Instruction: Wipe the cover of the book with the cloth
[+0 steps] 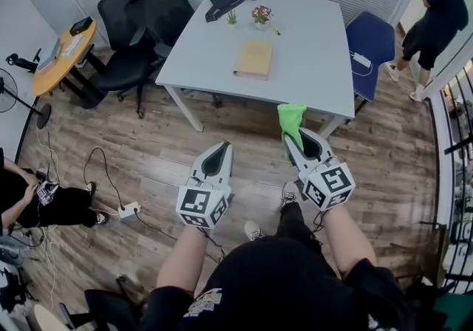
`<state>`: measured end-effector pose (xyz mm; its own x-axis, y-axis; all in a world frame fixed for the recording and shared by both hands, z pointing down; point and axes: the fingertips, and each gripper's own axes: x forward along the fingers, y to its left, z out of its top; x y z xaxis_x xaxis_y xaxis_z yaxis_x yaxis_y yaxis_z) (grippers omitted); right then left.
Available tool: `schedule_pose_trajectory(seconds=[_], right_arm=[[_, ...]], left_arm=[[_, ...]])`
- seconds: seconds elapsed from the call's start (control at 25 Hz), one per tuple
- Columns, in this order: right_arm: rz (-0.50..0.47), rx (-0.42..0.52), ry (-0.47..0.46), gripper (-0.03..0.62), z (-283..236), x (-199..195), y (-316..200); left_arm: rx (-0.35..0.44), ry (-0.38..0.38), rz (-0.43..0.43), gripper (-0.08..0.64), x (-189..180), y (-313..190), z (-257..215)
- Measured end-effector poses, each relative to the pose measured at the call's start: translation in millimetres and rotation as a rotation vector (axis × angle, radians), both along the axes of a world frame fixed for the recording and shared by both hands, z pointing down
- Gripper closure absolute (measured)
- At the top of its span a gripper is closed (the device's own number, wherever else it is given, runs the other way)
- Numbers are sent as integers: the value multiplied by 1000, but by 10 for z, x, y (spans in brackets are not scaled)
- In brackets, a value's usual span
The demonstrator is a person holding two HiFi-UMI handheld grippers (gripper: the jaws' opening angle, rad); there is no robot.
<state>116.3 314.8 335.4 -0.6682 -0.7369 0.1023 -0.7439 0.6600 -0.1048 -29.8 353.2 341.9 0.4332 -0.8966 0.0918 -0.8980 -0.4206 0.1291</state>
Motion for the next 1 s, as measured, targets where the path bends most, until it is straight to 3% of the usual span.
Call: schedule_pose_trajectory(seconds=[0.24, 0.32, 0.52, 1.0], right_arm=[[-11, -10, -13, 488, 18, -17, -263], [-15, -14, -16, 488, 44, -17, -372], [-26, -20, -19, 488, 86, 23, -725], [-64, -58, -15, 488, 206, 142, -1948]], left_arm=[[-11, -8, -20, 544, -31, -216, 14], [-18, -6, -22, 451, -34, -326, 44], [-28, -18, -31, 371, 9, -675, 100], [-76, -16, -62, 351, 133, -1832, 226]])
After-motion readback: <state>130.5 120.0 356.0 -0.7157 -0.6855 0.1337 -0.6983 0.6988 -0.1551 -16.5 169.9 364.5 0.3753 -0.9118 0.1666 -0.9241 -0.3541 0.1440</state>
